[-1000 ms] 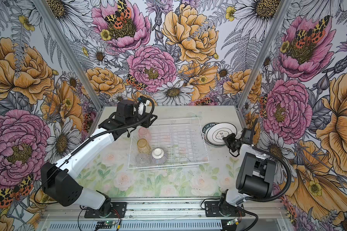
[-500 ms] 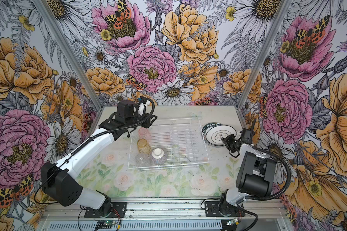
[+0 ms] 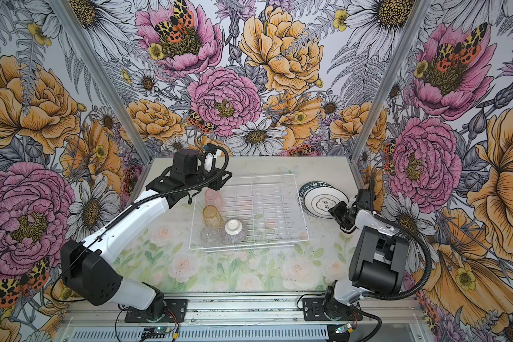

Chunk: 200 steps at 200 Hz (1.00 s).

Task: Unload the mixed dishes from the dish rack
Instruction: 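Lower the white plate onto the stack and open the right gripper, then raise the right gripper off the stack while the left gripper moves over the striped bowl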

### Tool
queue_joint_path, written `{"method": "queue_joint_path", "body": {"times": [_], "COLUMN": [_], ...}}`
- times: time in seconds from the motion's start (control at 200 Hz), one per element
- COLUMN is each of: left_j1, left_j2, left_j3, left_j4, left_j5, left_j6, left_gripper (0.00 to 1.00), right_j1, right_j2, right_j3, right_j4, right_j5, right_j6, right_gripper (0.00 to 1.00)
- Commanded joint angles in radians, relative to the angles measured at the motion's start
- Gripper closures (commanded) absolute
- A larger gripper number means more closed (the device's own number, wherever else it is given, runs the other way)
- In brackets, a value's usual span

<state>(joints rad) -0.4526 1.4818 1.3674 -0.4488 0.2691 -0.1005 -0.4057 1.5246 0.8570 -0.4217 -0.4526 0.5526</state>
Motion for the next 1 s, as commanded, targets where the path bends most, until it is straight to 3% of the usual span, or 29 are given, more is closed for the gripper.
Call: {"method": "queue_joint_path", "body": {"times": [0.0, 0.265, 0.761, 0.906, 0.996], "left_j1": [0.015, 0.022, 0.033, 0.022, -0.021], "left_j2": [-0.017, -0.02, -0.034, -0.031, -0.035], "left_j3": [-0.016, -0.024, -0.041, -0.004, 0.026], "left_j4": [0.001, 0.005, -0.007, -0.132, -0.257], "left_j5": [0.012, 0.018, 0.022, 0.036, -0.023], "left_j6": [0.015, 0.016, 0.023, 0.067, 0.112], "left_gripper": [0.67, 0.67, 0.66, 0.65, 0.62], "right_j1": [0.017, 0.046, 0.102, 0.09, 0.061], "right_j2": [-0.031, 0.014, 0.187, 0.134, 0.077], "right_j3": [0.04, 0.081, 0.24, 0.23, 0.227], "right_j4": [-0.062, -0.082, -0.088, -0.102, -0.139], "right_j5": [0.082, 0.159, 0.246, 0.294, 0.321], "right_j6": [-0.061, -0.081, -0.092, -0.115, -0.146], "right_gripper": [0.45, 0.31, 0.25, 0.22, 0.22]}}
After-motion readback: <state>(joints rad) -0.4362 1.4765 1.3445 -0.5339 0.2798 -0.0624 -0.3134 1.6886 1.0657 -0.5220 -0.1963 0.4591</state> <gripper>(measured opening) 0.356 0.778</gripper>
